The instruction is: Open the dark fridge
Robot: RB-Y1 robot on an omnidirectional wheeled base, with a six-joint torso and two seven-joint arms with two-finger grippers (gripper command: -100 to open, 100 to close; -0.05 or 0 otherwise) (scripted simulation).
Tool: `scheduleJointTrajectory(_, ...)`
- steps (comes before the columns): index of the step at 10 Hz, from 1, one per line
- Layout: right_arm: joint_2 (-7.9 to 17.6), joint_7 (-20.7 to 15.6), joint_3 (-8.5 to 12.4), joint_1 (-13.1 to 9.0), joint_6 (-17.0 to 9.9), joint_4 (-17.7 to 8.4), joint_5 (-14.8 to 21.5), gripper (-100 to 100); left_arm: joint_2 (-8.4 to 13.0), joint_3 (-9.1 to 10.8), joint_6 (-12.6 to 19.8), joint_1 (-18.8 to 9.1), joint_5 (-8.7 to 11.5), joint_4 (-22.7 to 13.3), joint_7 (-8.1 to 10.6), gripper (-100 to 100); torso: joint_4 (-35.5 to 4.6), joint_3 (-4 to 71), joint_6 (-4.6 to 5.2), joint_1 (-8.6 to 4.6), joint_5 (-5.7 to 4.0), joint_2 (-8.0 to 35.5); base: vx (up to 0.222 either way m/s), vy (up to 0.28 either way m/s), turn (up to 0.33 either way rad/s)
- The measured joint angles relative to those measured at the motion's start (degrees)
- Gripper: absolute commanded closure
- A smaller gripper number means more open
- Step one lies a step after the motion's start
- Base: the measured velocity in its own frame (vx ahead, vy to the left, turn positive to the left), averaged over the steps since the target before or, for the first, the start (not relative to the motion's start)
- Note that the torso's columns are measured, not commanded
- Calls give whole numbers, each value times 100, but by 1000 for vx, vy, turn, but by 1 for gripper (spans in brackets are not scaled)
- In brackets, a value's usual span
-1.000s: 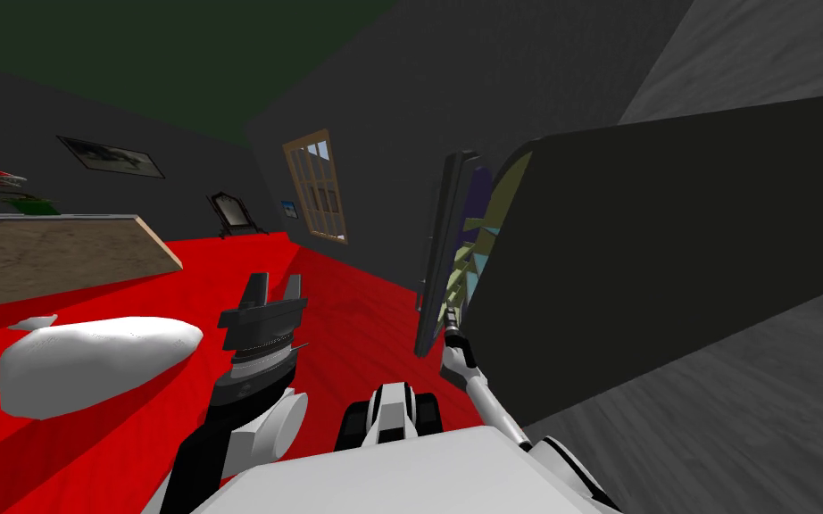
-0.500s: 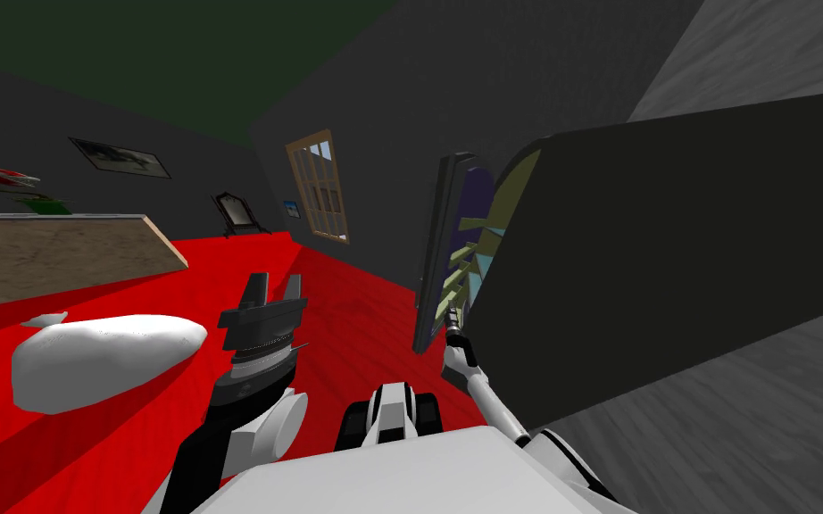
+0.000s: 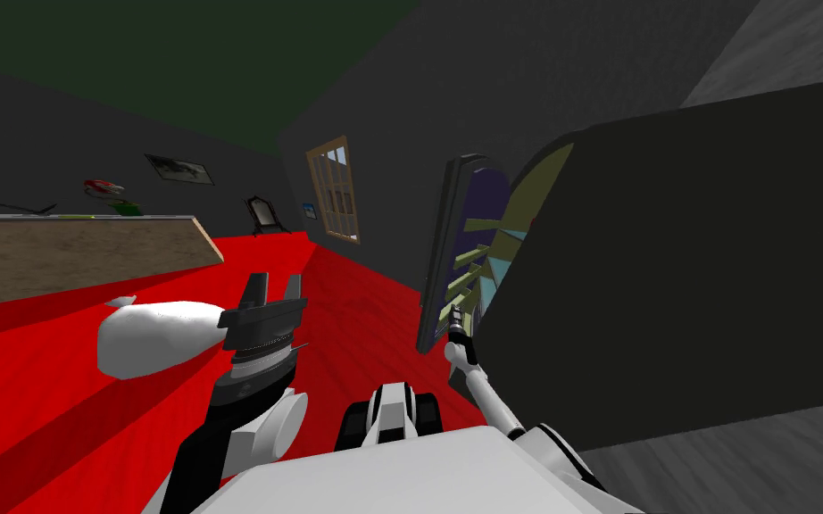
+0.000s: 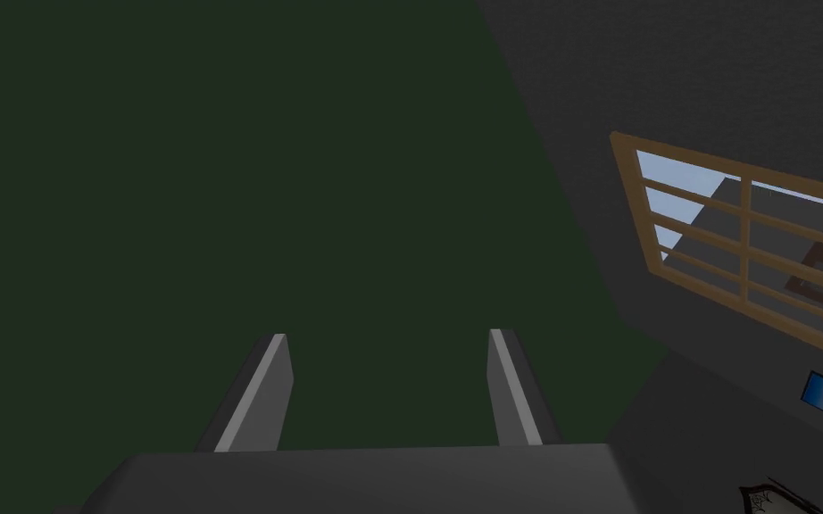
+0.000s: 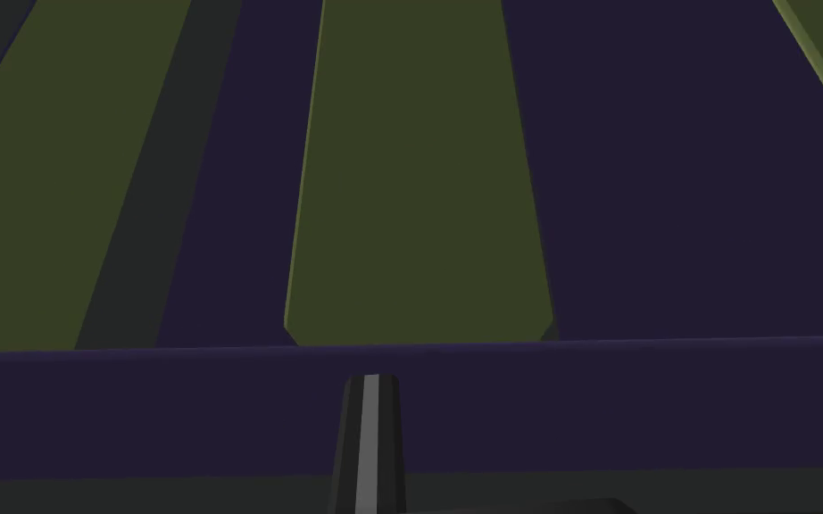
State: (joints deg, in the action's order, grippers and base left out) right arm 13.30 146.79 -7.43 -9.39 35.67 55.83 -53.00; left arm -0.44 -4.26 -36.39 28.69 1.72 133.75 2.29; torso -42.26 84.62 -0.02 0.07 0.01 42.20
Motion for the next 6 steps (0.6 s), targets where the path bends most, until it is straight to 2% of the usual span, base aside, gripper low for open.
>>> scheduleJointTrajectory(1, -49, -121, 149, -34, 57, 2, -50, 100, 0, 0, 0, 1, 0, 0, 0, 0, -2, -5, 6, -7, -1, 9, 52, 45, 354)
scheduleJointTrajectory(2, -138, -310, 350, -107, 131, -39, -122, 100, 0, 0, 0, 0, 0, 0, 0, 0, -3, -6, -3, -5, -2, 8, 44, 33, 144)
scheduleJointTrajectory(4, -201, -423, 610, -311, 387, -380, -191, 100, 0, 0, 0, 0, 0, 0, 0, 0, -4, -7, 0, -5, -2, 11, 41, 38, 190)
scheduleJointTrajectory(5, -248, -521, 743, -355, 468, -431, -226, 100, 0, 1, 0, 0, 0, 0, 0, 0, -3, -7, 5, -10, -1, 13, 44, 33, 279)
scheduleJointTrajectory(6, -291, -615, 909, -500, 595, -639, -280, 100, 0, 0, 0, 0, 0, 0, 0, 0, -3, -5, -1, -7, -2, 8, 48, 27, 176)
